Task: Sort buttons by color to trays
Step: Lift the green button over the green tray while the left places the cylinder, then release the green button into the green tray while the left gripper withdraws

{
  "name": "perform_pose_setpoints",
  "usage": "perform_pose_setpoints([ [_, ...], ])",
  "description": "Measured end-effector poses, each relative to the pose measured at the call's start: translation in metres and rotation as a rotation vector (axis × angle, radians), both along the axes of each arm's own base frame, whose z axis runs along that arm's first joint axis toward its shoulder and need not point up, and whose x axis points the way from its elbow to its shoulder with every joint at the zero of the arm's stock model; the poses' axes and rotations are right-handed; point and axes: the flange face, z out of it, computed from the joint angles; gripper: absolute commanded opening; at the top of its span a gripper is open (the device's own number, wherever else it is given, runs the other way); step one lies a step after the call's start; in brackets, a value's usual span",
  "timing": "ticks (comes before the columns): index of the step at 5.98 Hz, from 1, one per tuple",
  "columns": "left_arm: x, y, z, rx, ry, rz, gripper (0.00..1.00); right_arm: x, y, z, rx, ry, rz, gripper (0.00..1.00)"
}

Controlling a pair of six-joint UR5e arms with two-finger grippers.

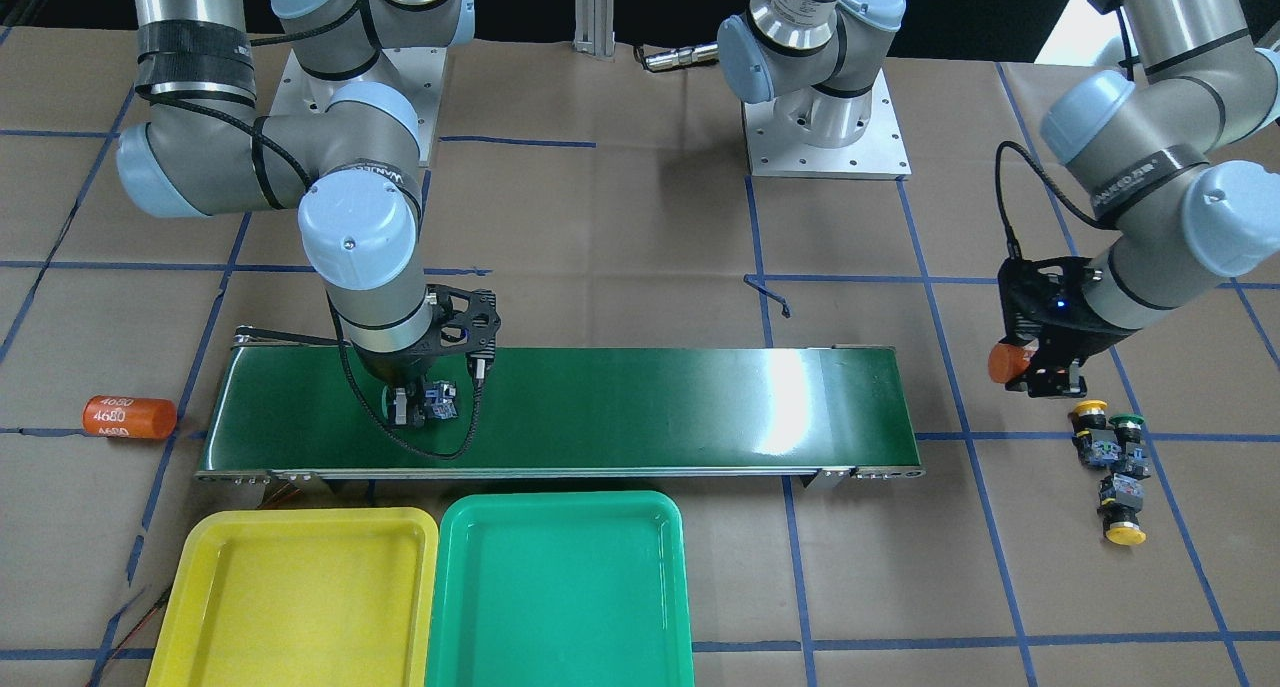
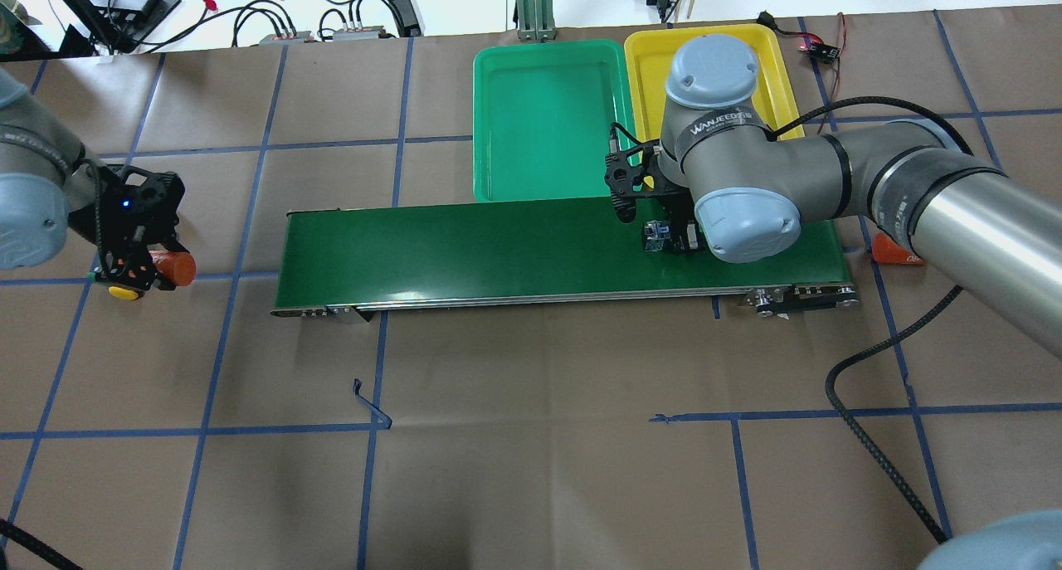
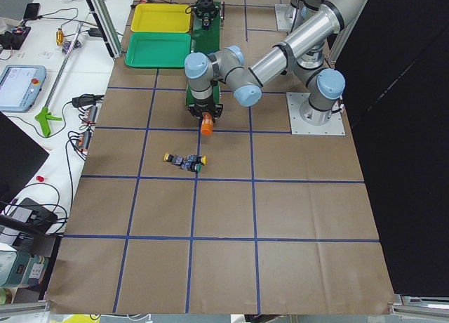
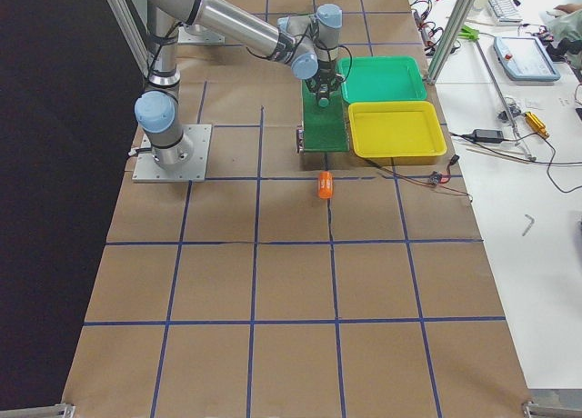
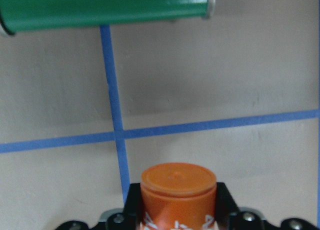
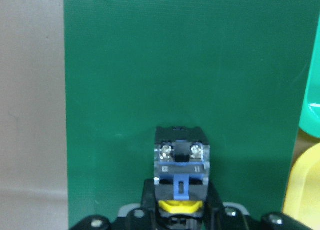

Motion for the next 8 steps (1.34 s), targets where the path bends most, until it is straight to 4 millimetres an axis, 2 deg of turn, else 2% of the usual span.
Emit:
perform_pose_setpoints([
  [1, -0.059, -0.010, 0.008, -0.009, -0.014, 0.036, 0.01, -0.017, -0.002, 0.011, -0.011, 0.014, -0.003, 0.08],
  [2, -0.109, -0.013, 0.008, -0.013, -0.026, 0.083, 0.01, -0.034, -0.003, 0.027, -0.028, 0.018, -0.005, 0.08],
  [3, -0.146, -0.014, -0.002, -0.013, -0.034, 0.107, 0.02, -0.043, -0.004, 0.049, -0.066, 0.013, -0.011, 0.09],
  [4, -0.170, -0.016, -0.017, -0.022, -0.038, 0.098, 0.12, -0.043, -0.013, 0.071, -0.116, -0.011, -0.012, 0.10],
  [5, -0.182, -0.017, -0.027, -0.031, -0.040, 0.088, 0.97, -0.034, -0.036, 0.085, -0.156, -0.059, -0.004, 0.10],
  [6, -0.185, -0.018, -0.031, -0.034, -0.039, 0.084, 0.98, -0.018, -0.067, 0.082, -0.175, -0.114, 0.016, 0.10],
  [7, -0.182, -0.018, -0.030, -0.038, -0.041, 0.082, 0.98, 0.004, -0.098, 0.061, -0.195, -0.160, 0.043, 0.11],
  [8, -0.168, -0.019, -0.024, -0.045, -0.046, 0.100, 0.98, 0.027, -0.123, 0.031, -0.219, -0.212, 0.067, 0.19],
])
